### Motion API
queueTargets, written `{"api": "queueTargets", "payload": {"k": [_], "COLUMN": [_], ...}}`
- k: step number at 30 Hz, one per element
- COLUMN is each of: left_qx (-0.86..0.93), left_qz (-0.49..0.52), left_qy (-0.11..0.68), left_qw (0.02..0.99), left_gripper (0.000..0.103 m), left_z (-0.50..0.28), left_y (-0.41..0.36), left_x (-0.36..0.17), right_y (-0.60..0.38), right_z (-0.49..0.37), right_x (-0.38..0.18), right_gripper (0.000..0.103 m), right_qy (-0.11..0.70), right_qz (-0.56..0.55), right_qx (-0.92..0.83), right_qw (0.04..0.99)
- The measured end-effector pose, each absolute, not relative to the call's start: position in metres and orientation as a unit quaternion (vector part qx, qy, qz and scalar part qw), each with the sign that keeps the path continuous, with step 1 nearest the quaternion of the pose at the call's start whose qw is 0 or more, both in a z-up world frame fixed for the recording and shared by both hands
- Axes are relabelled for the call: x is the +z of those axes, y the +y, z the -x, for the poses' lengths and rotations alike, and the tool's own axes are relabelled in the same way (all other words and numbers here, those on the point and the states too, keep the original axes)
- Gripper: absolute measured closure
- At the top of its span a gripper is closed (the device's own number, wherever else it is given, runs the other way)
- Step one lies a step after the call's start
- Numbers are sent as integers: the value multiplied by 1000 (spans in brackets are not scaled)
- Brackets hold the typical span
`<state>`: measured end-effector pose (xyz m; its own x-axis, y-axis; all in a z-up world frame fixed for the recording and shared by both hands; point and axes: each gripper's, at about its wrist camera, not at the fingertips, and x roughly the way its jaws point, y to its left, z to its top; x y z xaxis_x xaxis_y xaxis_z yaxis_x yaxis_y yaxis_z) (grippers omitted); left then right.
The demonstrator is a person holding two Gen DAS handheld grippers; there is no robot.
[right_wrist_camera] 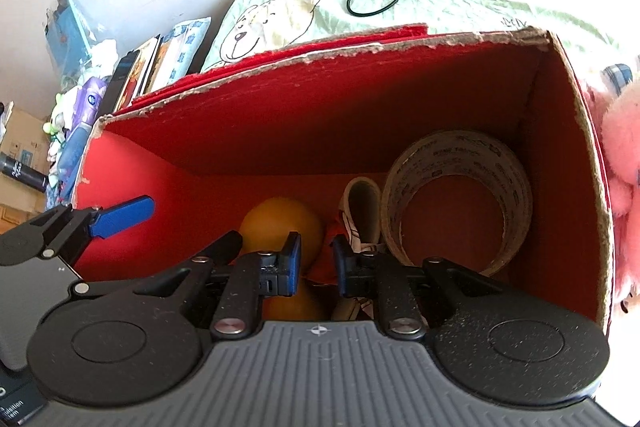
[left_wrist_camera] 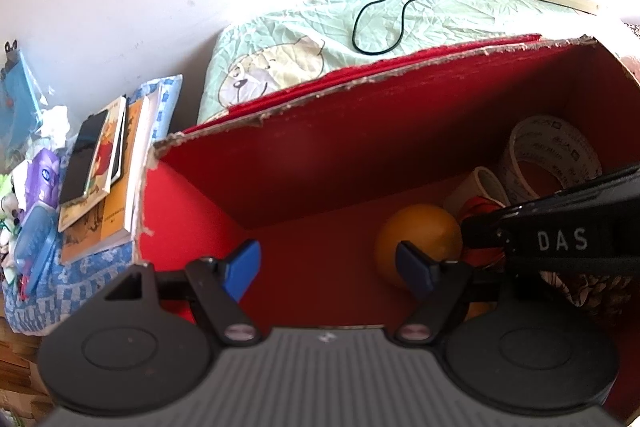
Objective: Organize objects
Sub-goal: 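Open the right tool to release the gourd in the box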
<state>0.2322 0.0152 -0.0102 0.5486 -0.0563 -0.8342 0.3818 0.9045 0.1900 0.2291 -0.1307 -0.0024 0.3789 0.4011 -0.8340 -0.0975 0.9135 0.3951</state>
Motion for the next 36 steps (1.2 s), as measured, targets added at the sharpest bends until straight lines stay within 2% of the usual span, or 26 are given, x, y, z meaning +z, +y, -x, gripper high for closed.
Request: {"api": "queueTargets", "payload": {"k": [20, 25, 36], "left_qx": [-119, -114, -114], "left_qz": [-187, -175, -147], "left_qy": [448, 446, 437], "left_qw": [866, 870, 880], "left_gripper": [25, 22, 19], "left_z": [-229, -226, -192], "left_y": [15, 18, 22], "left_x": [-10, -1, 32], "right_y": [-132, -134, -155], "right_z": [-220, -210, -169], "right_x": [9, 19, 50], "right_gripper": [87, 79, 78], "right_qy": [510, 494, 440], "right_qz": [-120, -108, -124], "right_qx": [134, 122, 122], "right_qw": [841, 854, 881]}}
